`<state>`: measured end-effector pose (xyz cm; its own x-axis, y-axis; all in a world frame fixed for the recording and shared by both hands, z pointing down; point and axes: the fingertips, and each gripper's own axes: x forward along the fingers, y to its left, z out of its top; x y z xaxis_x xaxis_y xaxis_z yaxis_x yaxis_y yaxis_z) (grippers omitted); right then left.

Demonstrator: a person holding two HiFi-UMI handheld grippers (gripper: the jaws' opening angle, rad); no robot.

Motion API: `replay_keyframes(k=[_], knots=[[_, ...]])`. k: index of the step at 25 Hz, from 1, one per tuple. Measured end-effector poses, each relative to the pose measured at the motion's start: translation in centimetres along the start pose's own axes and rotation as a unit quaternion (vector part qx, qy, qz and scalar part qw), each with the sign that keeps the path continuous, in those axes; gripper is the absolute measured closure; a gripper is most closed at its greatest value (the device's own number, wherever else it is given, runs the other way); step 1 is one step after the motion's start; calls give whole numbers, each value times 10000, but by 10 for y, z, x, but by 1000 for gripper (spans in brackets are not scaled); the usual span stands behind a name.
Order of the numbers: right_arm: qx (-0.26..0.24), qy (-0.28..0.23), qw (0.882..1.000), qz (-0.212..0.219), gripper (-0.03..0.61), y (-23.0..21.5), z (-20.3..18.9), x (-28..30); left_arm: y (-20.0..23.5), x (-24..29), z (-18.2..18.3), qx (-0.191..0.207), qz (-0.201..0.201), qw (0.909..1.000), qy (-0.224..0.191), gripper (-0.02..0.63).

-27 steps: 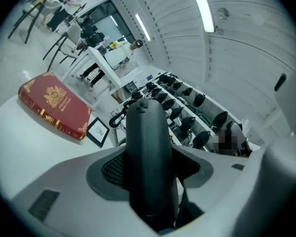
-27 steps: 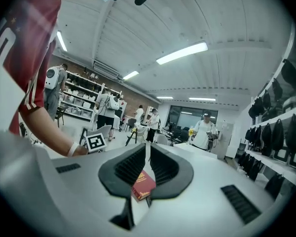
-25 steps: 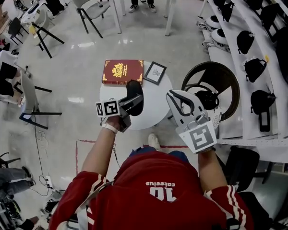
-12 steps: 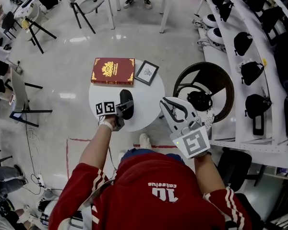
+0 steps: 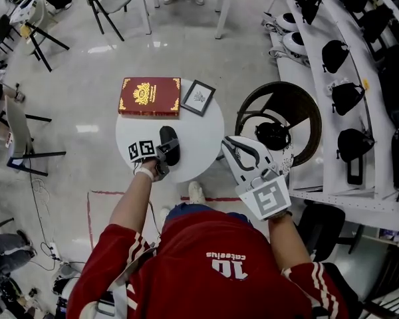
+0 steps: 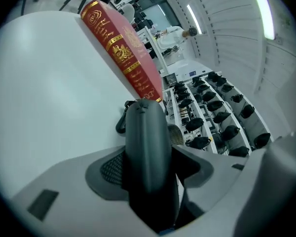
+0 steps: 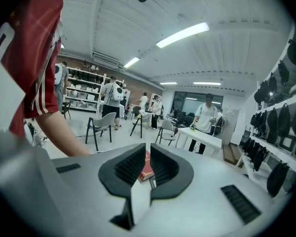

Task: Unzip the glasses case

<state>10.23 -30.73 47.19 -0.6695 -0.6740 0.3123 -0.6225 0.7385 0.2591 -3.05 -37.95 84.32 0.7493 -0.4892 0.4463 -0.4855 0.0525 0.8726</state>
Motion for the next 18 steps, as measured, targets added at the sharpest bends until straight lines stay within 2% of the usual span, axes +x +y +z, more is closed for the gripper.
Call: replay_keyframes(k=[3, 8, 13, 18], knots=[[-42, 42, 10000, 52, 558, 3, 0, 5, 2, -1, 5, -24, 98, 9999, -65, 350], [-145, -10, 9998, 162, 558, 13, 8, 13, 8, -9, 7, 548, 831, 9950, 84, 328], [-107, -28, 9998, 157, 558, 16, 14, 18, 12, -18, 10, 785, 1123, 9905, 151, 301], [259, -161, 9995, 88, 558, 5, 15, 24, 17, -30, 15, 1017, 1282, 9863, 191, 298]])
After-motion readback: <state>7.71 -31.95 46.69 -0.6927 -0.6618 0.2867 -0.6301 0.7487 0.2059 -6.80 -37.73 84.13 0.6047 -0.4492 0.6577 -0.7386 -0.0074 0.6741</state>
